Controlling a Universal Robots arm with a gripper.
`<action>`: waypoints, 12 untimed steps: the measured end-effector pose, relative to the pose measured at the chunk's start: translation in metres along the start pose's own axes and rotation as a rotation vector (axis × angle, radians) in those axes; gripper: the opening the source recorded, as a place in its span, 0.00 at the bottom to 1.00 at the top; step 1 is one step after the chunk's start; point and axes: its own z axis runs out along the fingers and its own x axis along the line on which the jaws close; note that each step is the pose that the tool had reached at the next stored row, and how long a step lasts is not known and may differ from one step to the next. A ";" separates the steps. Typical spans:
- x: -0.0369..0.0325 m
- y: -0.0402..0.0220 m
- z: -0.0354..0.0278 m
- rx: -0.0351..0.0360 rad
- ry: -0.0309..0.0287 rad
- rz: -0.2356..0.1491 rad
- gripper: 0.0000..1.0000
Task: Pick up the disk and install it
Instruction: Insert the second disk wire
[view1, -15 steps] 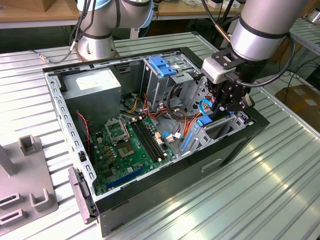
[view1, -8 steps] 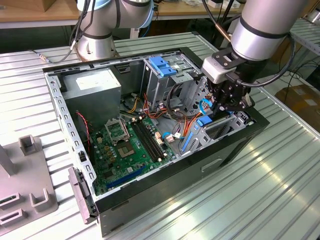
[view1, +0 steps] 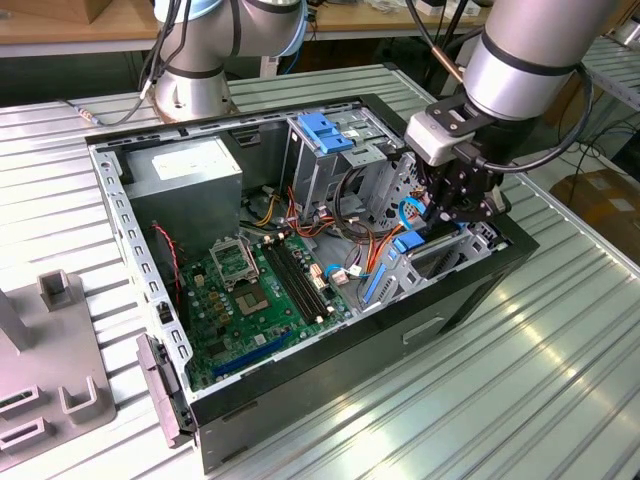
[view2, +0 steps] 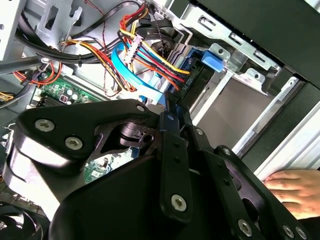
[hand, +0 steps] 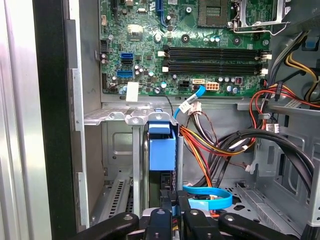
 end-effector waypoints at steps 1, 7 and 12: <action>0.0000 0.0000 0.0000 0.0001 0.0004 0.000 0.16; 0.0003 0.0000 0.0005 0.0001 0.0011 0.000 0.16; 0.0006 0.0005 0.0041 0.0001 0.0010 0.000 0.16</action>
